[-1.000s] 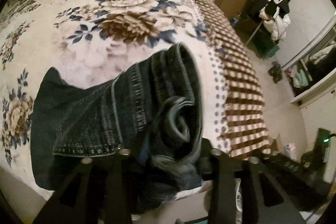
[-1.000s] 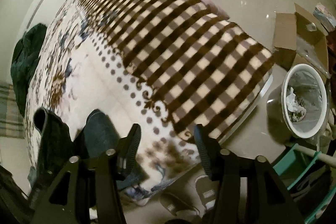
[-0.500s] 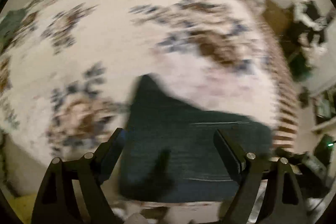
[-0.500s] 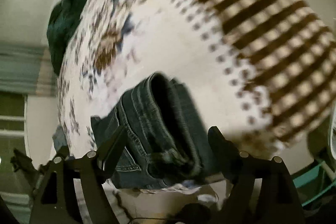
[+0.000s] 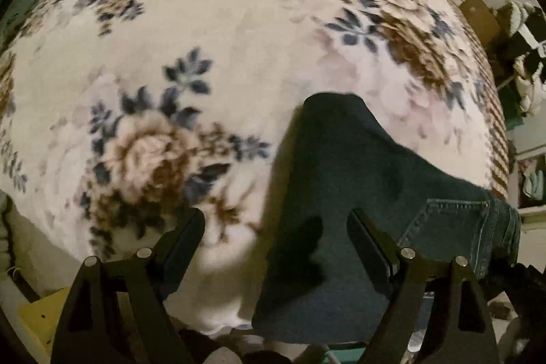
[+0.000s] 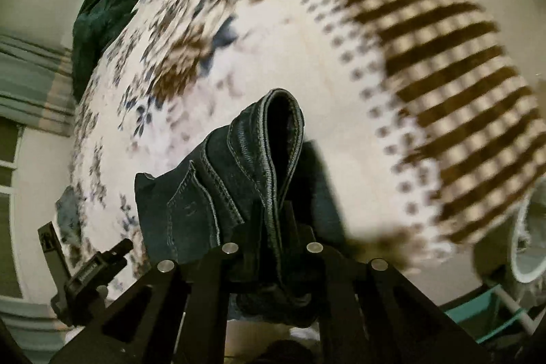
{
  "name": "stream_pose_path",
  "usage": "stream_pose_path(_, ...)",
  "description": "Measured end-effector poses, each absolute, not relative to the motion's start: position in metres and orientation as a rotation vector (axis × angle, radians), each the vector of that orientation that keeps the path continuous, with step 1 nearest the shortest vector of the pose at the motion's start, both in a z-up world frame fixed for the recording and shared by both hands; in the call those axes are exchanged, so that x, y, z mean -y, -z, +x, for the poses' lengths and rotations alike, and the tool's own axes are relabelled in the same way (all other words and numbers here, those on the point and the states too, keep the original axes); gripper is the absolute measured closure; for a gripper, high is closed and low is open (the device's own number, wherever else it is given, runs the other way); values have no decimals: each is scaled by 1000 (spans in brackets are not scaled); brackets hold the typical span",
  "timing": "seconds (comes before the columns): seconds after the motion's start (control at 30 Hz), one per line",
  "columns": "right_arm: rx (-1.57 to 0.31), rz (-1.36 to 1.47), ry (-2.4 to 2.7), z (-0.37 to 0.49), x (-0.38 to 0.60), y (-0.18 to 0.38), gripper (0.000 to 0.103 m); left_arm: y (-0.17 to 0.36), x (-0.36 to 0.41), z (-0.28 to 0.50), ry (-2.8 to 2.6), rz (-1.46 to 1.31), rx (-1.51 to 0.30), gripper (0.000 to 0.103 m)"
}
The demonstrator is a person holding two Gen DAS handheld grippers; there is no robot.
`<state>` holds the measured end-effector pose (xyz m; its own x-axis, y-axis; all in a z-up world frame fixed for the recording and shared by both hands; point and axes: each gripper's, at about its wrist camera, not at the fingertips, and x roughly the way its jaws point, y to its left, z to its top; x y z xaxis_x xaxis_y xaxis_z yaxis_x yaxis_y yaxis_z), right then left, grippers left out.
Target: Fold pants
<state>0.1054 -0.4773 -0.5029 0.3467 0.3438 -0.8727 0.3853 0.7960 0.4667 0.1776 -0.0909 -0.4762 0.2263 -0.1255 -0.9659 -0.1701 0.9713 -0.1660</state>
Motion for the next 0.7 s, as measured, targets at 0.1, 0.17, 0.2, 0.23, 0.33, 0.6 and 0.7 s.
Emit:
stream_pose_path(0.1, -1271, 711, 108, 94, 511, 504, 94, 483, 100, 191, 10, -280, -1364, 18)
stream_pose_path(0.17, -1312, 714, 128, 92, 526, 520, 92, 494, 110, 202, 27, -278, -1386, 18)
stream_pose_path(0.2, -1366, 757, 111, 93, 534, 537, 81, 500, 115, 207, 31, -268, -1398, 18)
stream_pose_path(0.23, -1400, 798, 118, 93, 540, 549, 70, 506, 119, 209, 34, -257, -1409, 18)
stream_pose_path(0.33, -1379, 931, 157, 81, 560, 553, 49, 515, 128, 213, 46, -218, -1427, 18)
stream_pose_path(0.6, -1328, 1205, 239, 34, 566, 555, 48, 510, 136, 195, 41, -182, -1423, 18)
stream_pose_path(0.7, -1319, 1265, 263, 32, 556, 572, 82, 509, 141, 188, 42, -168, -1429, 18)
